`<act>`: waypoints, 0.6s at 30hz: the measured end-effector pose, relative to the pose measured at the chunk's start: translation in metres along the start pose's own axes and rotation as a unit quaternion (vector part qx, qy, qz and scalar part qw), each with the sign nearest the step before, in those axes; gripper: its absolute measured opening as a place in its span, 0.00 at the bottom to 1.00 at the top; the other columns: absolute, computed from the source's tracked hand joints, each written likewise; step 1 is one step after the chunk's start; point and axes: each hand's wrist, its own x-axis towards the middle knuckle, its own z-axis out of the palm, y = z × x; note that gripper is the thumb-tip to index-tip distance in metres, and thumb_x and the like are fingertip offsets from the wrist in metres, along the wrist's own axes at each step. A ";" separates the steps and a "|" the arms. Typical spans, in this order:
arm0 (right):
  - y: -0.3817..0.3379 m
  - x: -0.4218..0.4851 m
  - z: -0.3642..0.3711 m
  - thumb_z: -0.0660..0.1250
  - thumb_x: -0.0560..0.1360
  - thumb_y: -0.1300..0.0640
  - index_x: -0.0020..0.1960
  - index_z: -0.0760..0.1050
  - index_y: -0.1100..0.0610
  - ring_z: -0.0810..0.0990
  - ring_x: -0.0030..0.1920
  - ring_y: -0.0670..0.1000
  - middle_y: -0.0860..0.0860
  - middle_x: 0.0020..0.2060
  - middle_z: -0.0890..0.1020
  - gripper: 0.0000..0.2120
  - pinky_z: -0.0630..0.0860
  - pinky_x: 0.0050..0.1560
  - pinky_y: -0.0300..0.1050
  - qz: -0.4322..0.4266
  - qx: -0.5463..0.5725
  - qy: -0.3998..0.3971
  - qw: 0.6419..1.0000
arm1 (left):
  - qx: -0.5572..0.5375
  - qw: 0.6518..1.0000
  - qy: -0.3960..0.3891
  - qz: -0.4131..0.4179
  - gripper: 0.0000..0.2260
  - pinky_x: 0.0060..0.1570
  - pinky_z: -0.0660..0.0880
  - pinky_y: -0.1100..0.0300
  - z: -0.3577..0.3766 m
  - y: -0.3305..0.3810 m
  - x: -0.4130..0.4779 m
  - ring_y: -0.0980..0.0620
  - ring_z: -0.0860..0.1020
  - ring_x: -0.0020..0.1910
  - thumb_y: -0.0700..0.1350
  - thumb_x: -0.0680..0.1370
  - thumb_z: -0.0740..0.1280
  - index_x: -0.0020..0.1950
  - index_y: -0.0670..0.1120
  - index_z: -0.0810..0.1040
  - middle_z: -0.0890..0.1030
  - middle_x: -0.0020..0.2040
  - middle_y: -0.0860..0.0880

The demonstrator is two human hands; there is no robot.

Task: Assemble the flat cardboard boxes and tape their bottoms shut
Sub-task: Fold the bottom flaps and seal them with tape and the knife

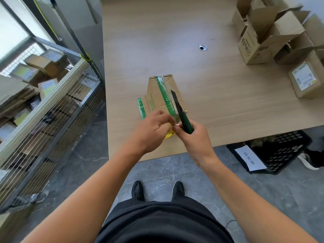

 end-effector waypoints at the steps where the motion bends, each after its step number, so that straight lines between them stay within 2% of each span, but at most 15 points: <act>1: 0.001 0.002 -0.011 0.75 0.77 0.54 0.39 0.79 0.52 0.69 0.31 0.41 0.40 0.28 0.74 0.09 0.66 0.33 0.35 0.004 0.002 -0.004 1.000 | 0.012 1.000 0.005 -0.004 0.13 0.57 0.73 0.54 0.007 0.005 0.000 0.55 0.74 0.56 0.49 0.74 0.59 0.51 0.56 0.81 0.76 0.53 0.54; 3: 0.001 0.008 -0.031 0.74 0.77 0.56 0.38 0.78 0.49 0.69 0.29 0.43 0.42 0.27 0.73 0.10 0.66 0.31 0.35 0.037 0.030 0.001 0.999 | 0.034 0.999 -0.008 -0.008 0.14 0.60 0.75 0.51 0.019 0.011 -0.001 0.53 0.75 0.58 0.51 0.78 0.61 0.60 0.58 0.80 0.78 0.59 0.54; 5: 0.000 0.014 -0.049 0.73 0.76 0.61 0.38 0.77 0.50 0.69 0.26 0.46 0.46 0.25 0.73 0.11 0.66 0.28 0.37 0.081 0.095 0.004 0.992 | -0.031 0.998 -0.048 -0.025 0.17 0.55 0.78 0.54 0.029 0.015 -0.005 0.52 0.79 0.52 0.52 0.81 0.64 0.69 0.61 0.73 0.82 0.60 0.53; 6: 0.001 0.017 -0.056 0.72 0.76 0.63 0.40 0.77 0.52 0.69 0.26 0.47 0.47 0.25 0.73 0.10 0.66 0.28 0.39 0.101 0.134 -0.004 0.986 | -0.101 0.992 -0.057 -0.045 0.18 0.51 0.79 0.56 0.032 0.017 -0.007 0.51 0.82 0.48 0.52 0.80 0.66 0.69 0.60 0.71 0.85 0.55 0.50; 8: 0.003 0.017 -0.069 0.71 0.77 0.65 0.42 0.77 0.55 0.71 0.28 0.50 0.50 0.28 0.75 0.07 0.68 0.31 0.44 0.129 0.208 -0.035 0.969 | -0.213 0.973 -0.047 -0.072 0.16 0.45 0.79 0.60 0.034 0.019 -0.009 0.50 0.84 0.42 0.51 0.78 0.69 0.65 0.54 0.72 0.86 0.45 0.46; 10: 0.005 0.014 -0.076 0.72 0.76 0.62 0.45 0.77 0.56 0.72 0.30 0.49 0.51 0.31 0.76 0.04 0.70 0.31 0.44 0.133 0.242 -0.081 0.958 | -0.246 0.967 -0.039 -0.056 0.12 0.39 0.78 0.61 0.034 0.022 -0.010 0.52 0.81 0.37 0.49 0.78 0.70 0.60 0.49 0.77 0.84 0.43 0.48; 12: 0.004 0.013 -0.080 0.75 0.74 0.57 0.45 0.78 0.55 0.72 0.30 0.48 0.50 0.31 0.76 0.06 0.70 0.30 0.41 0.120 0.214 -0.109 0.963 | -0.248 0.967 -0.045 -0.036 0.11 0.34 0.77 0.61 0.040 0.025 -0.011 0.52 0.79 0.33 0.49 0.79 0.69 0.58 0.47 0.77 0.83 0.39 0.50; 14: 0.000 0.019 -0.084 0.77 0.72 0.56 0.41 0.80 0.52 0.71 0.30 0.48 0.48 0.30 0.76 0.06 0.70 0.30 0.40 0.092 0.170 -0.103 0.976 | -0.255 0.964 -0.061 -0.030 0.13 0.32 0.77 0.56 0.044 0.028 -0.013 0.51 0.78 0.28 0.52 0.80 0.67 0.60 0.46 0.74 0.81 0.34 0.49; 16: -0.002 0.029 -0.087 0.76 0.70 0.54 0.36 0.82 0.50 0.72 0.31 0.47 0.48 0.29 0.77 0.06 0.70 0.30 0.40 0.084 0.166 -0.059 0.981 | -0.225 0.972 -0.064 -0.035 0.13 0.29 0.75 0.57 0.038 0.028 -0.013 0.53 0.75 0.26 0.52 0.81 0.67 0.61 0.46 0.74 0.78 0.30 0.51; 18: 0.002 0.041 -0.093 0.76 0.70 0.53 0.36 0.81 0.51 0.73 0.31 0.48 0.48 0.29 0.78 0.06 0.68 0.29 0.41 0.098 0.182 0.003 0.978 | -0.124 0.989 -0.052 -0.061 0.10 0.26 0.70 0.62 0.017 0.019 -0.008 0.55 0.71 0.26 0.51 0.80 0.67 0.57 0.47 0.77 0.74 0.29 0.53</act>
